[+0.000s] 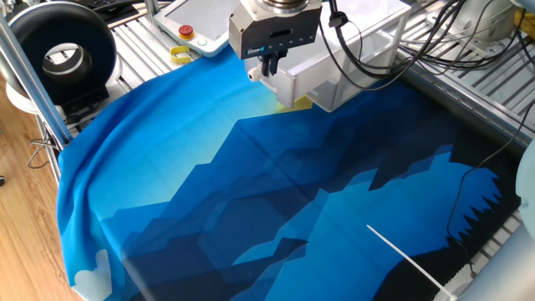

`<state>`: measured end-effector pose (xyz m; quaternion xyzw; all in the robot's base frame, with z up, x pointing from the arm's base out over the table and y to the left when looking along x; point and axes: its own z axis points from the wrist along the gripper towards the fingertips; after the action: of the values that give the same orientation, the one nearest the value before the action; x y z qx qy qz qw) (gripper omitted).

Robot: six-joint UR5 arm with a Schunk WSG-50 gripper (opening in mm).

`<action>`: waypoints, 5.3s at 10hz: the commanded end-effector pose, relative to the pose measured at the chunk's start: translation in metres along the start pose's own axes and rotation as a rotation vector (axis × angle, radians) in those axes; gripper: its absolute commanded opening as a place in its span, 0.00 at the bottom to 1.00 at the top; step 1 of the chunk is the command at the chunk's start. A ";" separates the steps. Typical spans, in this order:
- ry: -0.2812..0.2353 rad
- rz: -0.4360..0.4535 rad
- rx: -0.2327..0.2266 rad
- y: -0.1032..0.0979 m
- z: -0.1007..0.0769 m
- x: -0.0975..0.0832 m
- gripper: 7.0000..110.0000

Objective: Grasp the handle and close the drawer

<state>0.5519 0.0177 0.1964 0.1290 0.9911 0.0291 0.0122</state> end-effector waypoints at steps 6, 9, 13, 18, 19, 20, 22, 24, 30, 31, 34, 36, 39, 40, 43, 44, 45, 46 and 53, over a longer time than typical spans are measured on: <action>0.001 0.000 -0.006 0.000 -0.001 0.000 0.00; 0.011 -0.013 -0.029 0.006 -0.001 0.003 0.00; 0.001 -0.110 0.064 -0.017 -0.001 -0.001 0.00; 0.045 0.099 0.024 -0.015 -0.005 0.010 0.00; 0.028 0.191 0.019 -0.013 -0.006 0.007 0.00; 0.045 0.257 0.024 -0.014 -0.006 0.011 0.00; 0.016 0.352 -0.020 -0.005 -0.006 0.002 0.00; 0.012 0.407 -0.047 0.000 -0.006 0.000 0.00; 0.013 0.446 -0.033 -0.006 -0.003 0.000 0.00; 0.013 0.446 -0.035 -0.006 -0.004 0.000 0.00; -0.014 0.360 -0.110 0.012 -0.004 -0.009 0.00; -0.008 0.371 -0.071 0.003 -0.003 -0.006 0.00; -0.002 0.300 -0.028 -0.007 -0.002 -0.003 0.00; -0.018 0.188 0.068 -0.030 -0.004 -0.004 0.00; -0.013 0.322 0.090 -0.030 -0.010 0.000 0.00; 0.003 0.417 0.012 -0.011 -0.009 0.002 0.00; 0.014 0.445 0.011 -0.013 -0.009 0.004 0.00; 0.007 0.444 0.061 -0.025 -0.009 0.005 0.00; 0.013 0.371 0.010 -0.026 -0.008 0.004 0.00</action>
<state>0.5452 -0.0165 0.2009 0.2775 0.9606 0.0031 0.0131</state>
